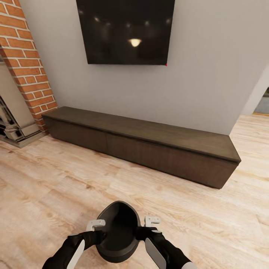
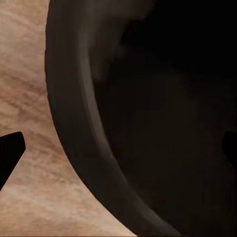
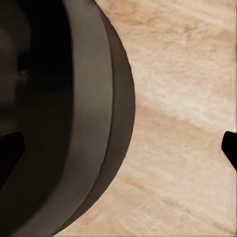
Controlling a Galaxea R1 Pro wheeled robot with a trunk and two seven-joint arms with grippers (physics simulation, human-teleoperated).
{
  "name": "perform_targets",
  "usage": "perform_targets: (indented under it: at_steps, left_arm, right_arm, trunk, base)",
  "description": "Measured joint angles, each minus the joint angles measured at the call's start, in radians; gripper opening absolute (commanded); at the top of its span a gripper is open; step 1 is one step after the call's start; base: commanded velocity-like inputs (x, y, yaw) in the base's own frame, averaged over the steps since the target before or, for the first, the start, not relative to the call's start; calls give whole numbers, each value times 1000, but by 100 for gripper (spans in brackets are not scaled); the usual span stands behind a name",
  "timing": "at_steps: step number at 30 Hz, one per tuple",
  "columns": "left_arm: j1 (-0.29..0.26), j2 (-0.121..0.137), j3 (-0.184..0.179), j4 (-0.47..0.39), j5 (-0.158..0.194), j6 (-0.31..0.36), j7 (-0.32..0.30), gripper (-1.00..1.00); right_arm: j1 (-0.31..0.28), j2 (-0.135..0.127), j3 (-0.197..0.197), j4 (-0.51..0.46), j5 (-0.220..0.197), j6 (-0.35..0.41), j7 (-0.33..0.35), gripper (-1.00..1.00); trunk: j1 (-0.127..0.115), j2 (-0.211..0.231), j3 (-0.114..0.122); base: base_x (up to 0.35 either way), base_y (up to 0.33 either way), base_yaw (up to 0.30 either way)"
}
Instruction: Place each of the two pumpkins and all three candles from the living room inside a cabinet in the living room (use any cabinet), then make sure every cabinet is closed, and position the cauldron so it is next to a table in the living room.
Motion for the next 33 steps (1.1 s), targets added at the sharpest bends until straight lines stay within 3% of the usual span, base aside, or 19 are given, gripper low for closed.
perform_targets:
  at_steps: [24, 33]
  left_arm:
    - [0, 0, 0, 0, 0, 0, 1, 100]
    - [0, 0, 0, 0, 1, 0, 2, 100]
  right_arm:
    - [0, 0, 0, 0, -1, 0, 0, 100]
    - [0, 0, 0, 0, 0, 0, 0, 100]
  trunk:
    - [0, 0, 0]
    - [3, -1, -23]
  base:
    - [37, 10, 0]
    - [0, 0, 0]
